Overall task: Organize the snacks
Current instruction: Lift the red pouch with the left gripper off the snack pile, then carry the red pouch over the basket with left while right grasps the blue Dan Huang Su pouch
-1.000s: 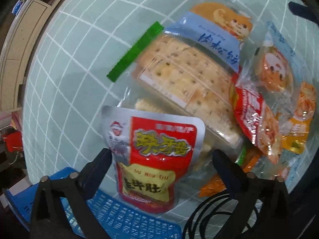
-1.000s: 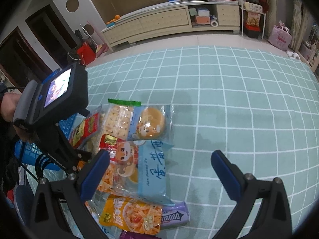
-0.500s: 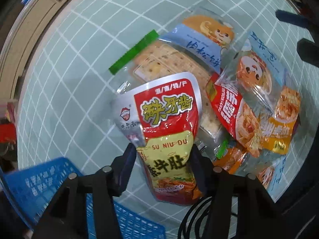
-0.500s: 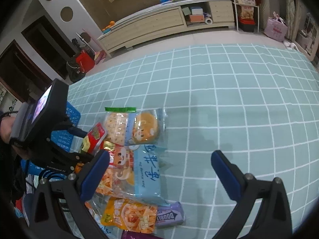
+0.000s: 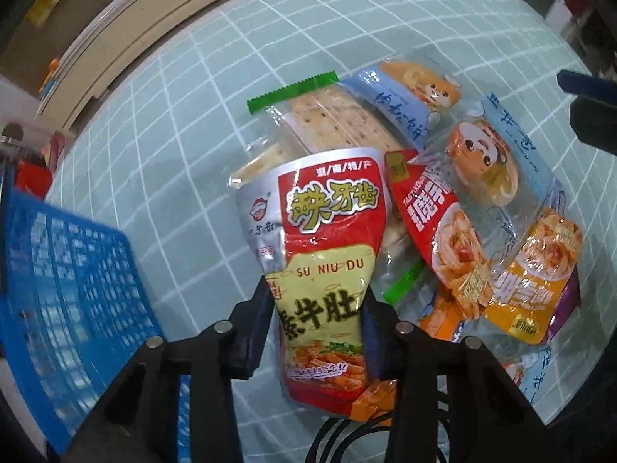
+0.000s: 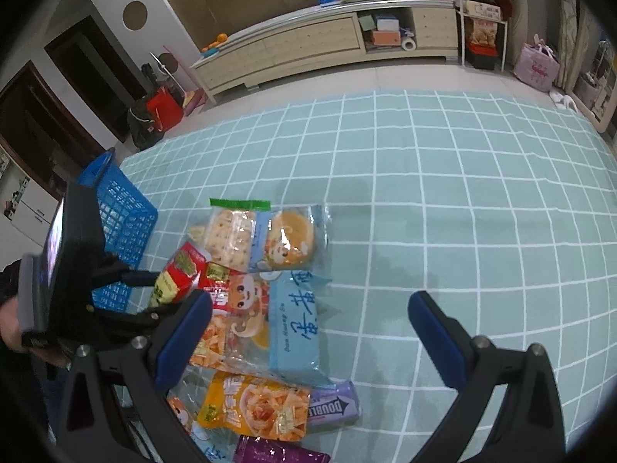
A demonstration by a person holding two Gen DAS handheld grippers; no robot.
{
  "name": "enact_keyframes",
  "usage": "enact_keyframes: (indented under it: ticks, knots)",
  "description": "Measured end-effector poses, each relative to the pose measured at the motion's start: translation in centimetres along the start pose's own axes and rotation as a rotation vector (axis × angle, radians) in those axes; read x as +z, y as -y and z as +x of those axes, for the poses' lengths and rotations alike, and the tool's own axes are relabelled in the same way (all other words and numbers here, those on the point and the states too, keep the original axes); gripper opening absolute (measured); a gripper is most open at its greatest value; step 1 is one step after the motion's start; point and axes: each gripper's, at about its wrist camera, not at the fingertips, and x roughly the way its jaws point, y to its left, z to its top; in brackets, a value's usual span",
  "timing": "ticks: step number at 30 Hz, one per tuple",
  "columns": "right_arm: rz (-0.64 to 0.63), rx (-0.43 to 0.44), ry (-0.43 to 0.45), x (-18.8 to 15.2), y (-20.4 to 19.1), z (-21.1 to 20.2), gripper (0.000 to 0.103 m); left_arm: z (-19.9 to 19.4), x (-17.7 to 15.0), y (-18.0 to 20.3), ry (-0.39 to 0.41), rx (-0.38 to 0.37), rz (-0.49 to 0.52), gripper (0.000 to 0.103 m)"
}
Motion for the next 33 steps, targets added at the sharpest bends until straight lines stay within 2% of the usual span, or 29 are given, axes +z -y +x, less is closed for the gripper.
enact_keyframes:
  ticks: [6,11,13,15,17,18,20,23,26,29,30,32,33]
  knots:
    - [0.004,-0.03,-0.019,-0.1,0.6,0.3,0.099,-1.1,-5.2,-1.1,0.086,0.007,-0.15,0.037]
    - [0.0,-0.036,-0.056,-0.3,0.2,1.5,0.097,-2.9,-10.3,-1.5,0.161,0.004,-0.188,0.037]
    - [-0.014,-0.037,-0.07,-0.3,-0.4,1.9,0.097,-4.4,-13.4,-0.1,0.189,-0.012,-0.202,0.037]
    - [-0.036,-0.052,-0.08,-0.5,-1.3,2.2,0.097,-5.3,-14.4,0.2,0.217,0.0,-0.207,0.037]
    - [-0.066,-0.086,-0.094,-0.7,-2.2,2.9,0.097,-5.9,-16.9,-0.8,0.243,0.007,-0.217,0.037]
    - [-0.075,-0.105,-0.102,-0.8,-2.5,3.3,0.097,-6.5,-14.1,-0.8,0.249,0.005,-0.224,0.037]
    - [-0.096,-0.16,-0.127,-1.1,-3.1,4.2,0.097,-7.0,-15.4,-1.2,0.278,0.016,-0.239,0.037]
    - [-0.109,-0.183,-0.141,-1.3,-3.5,5.0,0.097,-7.5,-17.9,-1.4,0.313,0.035,-0.236,0.037]
    - [-0.101,-0.174,-0.137,-1.3,-3.5,5.3,0.097,-9.8,-18.9,-2.0,0.348,0.037,-0.268,0.037]
    - [-0.072,-0.147,-0.164,-1.4,-3.3,5.8,0.097,-10.3,-20.8,-3.0,0.373,0.042,-0.288,0.037]
    - [-0.064,-0.135,-0.172,-1.6,-3.3,6.0,0.097,-12.0,-20.0,-3.4,0.379,0.039,-0.288,0.037]
    - [-0.067,-0.134,-0.171,-1.8,-3.3,6.2,0.089,-12.8,-19.4,-3.2,0.397,0.031,-0.286,0.037]
    - [-0.067,-0.136,-0.164,-1.9,-3.4,6.1,0.075,-12.9,-20.4,-3.2,0.398,0.025,-0.285,0.037]
